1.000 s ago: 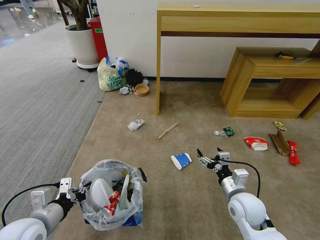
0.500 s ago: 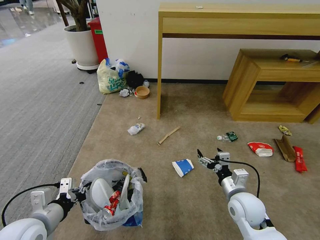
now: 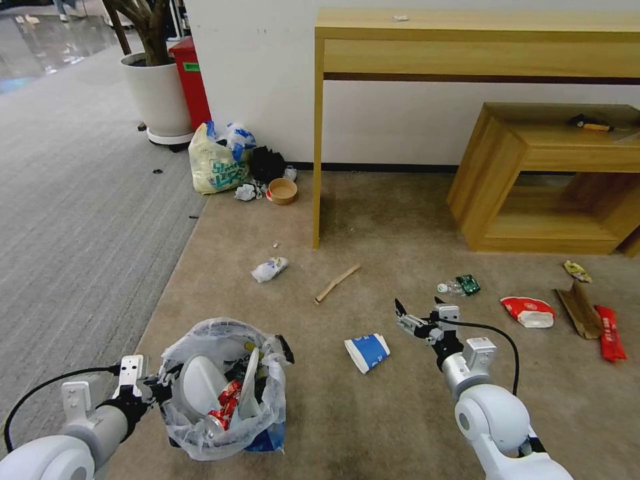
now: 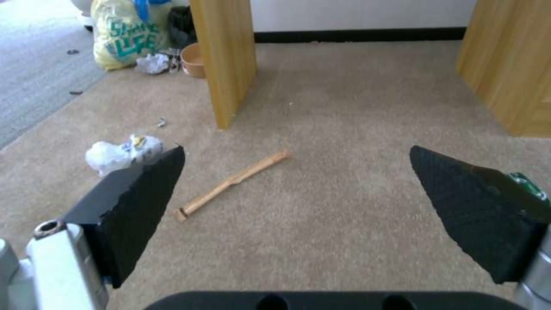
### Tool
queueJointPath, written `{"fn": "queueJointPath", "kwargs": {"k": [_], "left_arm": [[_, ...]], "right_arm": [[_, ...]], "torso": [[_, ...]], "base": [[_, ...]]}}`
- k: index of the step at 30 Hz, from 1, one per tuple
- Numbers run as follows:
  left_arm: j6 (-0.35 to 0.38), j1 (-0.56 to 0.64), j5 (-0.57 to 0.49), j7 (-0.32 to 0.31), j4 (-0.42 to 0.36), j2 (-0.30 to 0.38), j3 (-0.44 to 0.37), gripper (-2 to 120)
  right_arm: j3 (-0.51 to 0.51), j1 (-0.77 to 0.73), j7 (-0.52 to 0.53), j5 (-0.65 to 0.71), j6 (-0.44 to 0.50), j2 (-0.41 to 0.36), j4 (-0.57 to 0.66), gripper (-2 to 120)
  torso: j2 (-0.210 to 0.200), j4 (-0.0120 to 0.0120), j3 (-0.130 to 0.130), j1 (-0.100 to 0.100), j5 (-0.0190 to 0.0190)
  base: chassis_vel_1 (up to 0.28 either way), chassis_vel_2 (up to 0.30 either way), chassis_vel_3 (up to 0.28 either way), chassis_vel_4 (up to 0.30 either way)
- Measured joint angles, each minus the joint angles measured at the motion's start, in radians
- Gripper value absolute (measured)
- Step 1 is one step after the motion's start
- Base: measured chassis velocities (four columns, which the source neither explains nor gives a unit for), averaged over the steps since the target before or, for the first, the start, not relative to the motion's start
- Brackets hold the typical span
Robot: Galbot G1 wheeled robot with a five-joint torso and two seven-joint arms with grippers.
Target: Pick up the trash bin and place the garbage on the floor into it.
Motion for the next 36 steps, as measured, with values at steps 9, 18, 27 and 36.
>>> {"fn": "queueJointPath", "kwargs": {"k": [9, 18, 27, 36], "left_arm": [[0.000, 0.003, -0.003, 0.002, 0.002, 0.001, -0.008, 0], [0.000, 0.005, -0.003, 0.002, 0.000, -0.001, -0.010, 0], [0.000, 0.006, 0.003, 0.002, -0.002, -0.002, -0.011, 0], [0.000, 0.005, 0.011, 0.001, -0.002, -0.009, -0.004, 0]], "right_arm": [[-0.030, 0.031, -0.010, -0.016, -0.061, -0.019, -0.064, 100], [-0.138, 0.099, -0.008, -0.035, -0.156, -0.063, -0.169, 100], [-0.287, 0.208, 0.060, -0.098, -0.276, -0.038, -0.336, 100], [-0.420, 0.324, 0.163, 0.027, -0.353, 0.001, -0.490, 100]], "torso": [[0.000, -0.0001, 0.000, 0.000, -0.0001], [0.000, 0.0000, 0.000, 0.000, -0.0001], [0.000, 0.0000, 0.000, 0.000, -0.0001], [0.000, 0.0000, 0.000, 0.000, -0.0002]], "base": [[-0.050, 0.037, 0.031, -0.043], [0.000, 0.000, 0.000, 0.000], [0.000, 0.000, 0.000, 0.000], [0.000, 0.000, 0.000, 0.000]]}}
